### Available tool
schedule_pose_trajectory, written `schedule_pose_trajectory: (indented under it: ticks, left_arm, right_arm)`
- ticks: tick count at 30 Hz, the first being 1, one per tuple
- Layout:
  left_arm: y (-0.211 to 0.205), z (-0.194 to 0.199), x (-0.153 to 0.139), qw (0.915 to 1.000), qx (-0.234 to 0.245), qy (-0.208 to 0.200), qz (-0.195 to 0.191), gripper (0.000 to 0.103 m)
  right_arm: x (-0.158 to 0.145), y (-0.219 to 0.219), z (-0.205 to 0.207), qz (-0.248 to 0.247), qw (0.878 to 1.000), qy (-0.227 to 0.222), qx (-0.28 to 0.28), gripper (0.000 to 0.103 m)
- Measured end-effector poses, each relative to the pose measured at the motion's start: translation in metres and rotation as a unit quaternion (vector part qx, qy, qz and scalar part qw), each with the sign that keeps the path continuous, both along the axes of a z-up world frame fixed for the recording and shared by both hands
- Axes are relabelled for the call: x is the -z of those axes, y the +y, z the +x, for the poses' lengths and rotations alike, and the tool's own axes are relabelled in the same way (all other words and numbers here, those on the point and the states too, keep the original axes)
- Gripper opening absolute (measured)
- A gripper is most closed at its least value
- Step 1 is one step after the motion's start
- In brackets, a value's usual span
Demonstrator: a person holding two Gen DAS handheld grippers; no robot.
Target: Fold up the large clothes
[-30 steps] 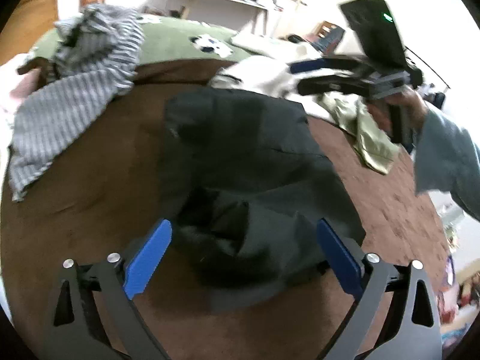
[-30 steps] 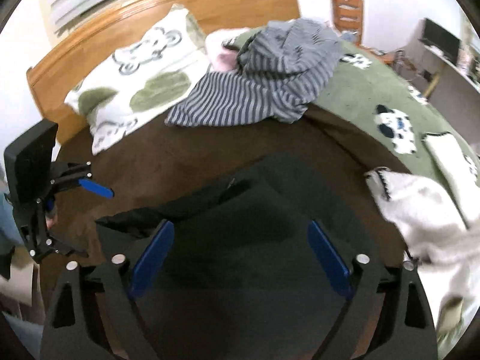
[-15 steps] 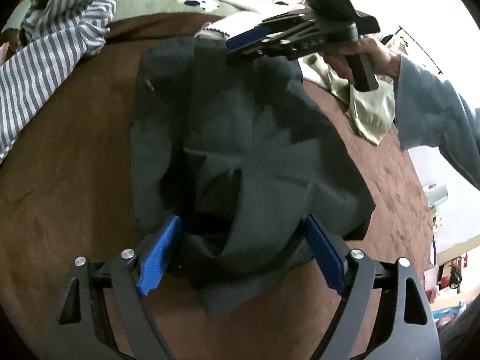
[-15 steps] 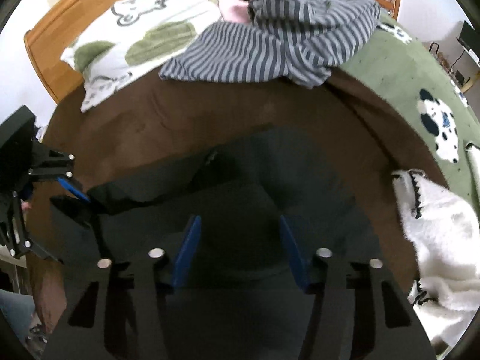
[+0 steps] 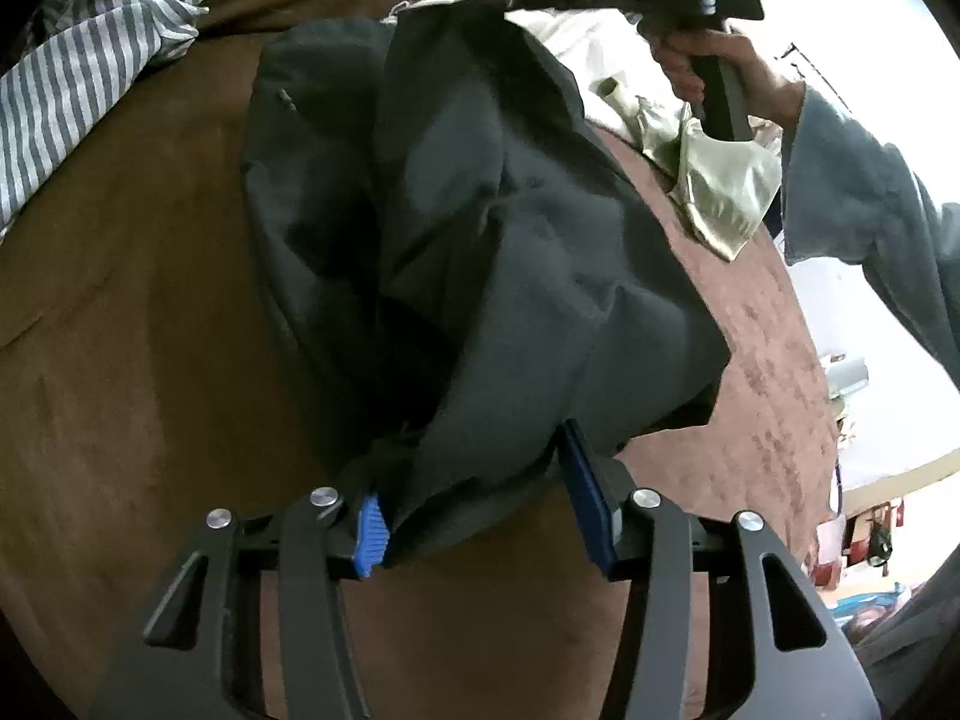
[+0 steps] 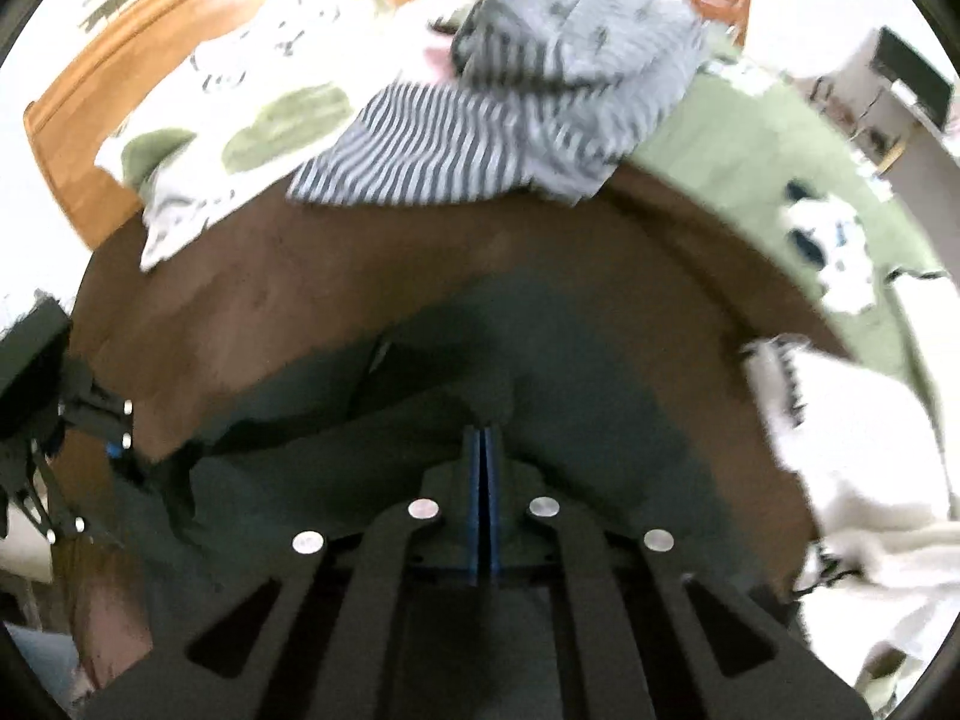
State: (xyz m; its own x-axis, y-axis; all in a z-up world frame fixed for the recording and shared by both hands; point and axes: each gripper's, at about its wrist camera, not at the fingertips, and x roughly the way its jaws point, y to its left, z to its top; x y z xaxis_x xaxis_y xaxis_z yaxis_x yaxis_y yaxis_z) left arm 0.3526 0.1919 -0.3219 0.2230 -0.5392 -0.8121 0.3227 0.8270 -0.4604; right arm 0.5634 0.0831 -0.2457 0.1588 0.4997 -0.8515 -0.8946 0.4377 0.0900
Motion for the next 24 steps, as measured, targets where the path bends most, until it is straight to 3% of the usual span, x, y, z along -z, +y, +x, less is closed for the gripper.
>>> schedule_pose_trajectory:
  ticks: [4,6,10,12,13,14,18,21,22,23,24]
  left_arm:
    - [-0.002,-0.001,-0.001,0.9999,0.005,-0.001,0.012,0.051]
    - [-0.003,-0.001,0.002,0.9998,0.009,0.007,0.015,0.05]
    - [-0.003,0.0,0.012,0.9994,0.007,0.018,0.028,0.05]
    - [-0.001,-0.001,0.014,0.9996,0.001,0.019,0.02,0.05]
    - [0.0,-0.001,0.014,0.9997,-0.001,0.018,0.017,0.05]
    - [0.001,-0.001,0.014,0.9998,-0.003,0.017,0.014,0.05]
    - [0.002,-0.004,0.016,0.9998,-0.008,0.012,0.013,0.052]
    - [0.002,-0.006,0.016,0.9999,-0.009,0.009,0.011,0.052]
    - [0.003,-0.007,0.016,0.9999,-0.01,0.009,0.009,0.052]
    - [0.007,-0.007,0.016,0.9999,-0.011,0.01,0.006,0.052]
    - [0.008,-0.007,0.017,0.9999,-0.011,0.01,0.005,0.052]
  right_arm:
    - [-0.021,0.007,0.013,0.02,0.999,-0.029,0.027,0.001]
    - [-0.025,0.014,0.024,0.038,0.998,-0.012,0.039,0.001]
    - [-0.014,0.028,0.031,0.016,1.0,0.022,0.014,0.003]
    - [-0.002,0.031,0.019,-0.01,0.999,0.043,-0.032,0.021]
    - [0.004,0.031,0.013,-0.024,0.998,0.033,-0.042,0.047]
    - [0.01,0.031,0.008,-0.037,0.997,0.026,-0.055,0.059]
    - [0.036,0.03,0.009,-0.079,0.995,0.026,-0.058,0.058]
    - [0.055,0.027,0.016,-0.098,0.992,0.053,-0.054,0.058]
    - [0.062,0.026,0.015,-0.106,0.991,0.06,-0.057,0.046]
    - [0.07,0.026,0.014,-0.117,0.988,0.075,-0.063,0.021]
    - [0.074,0.026,0.013,-0.121,0.987,0.082,-0.065,0.012]
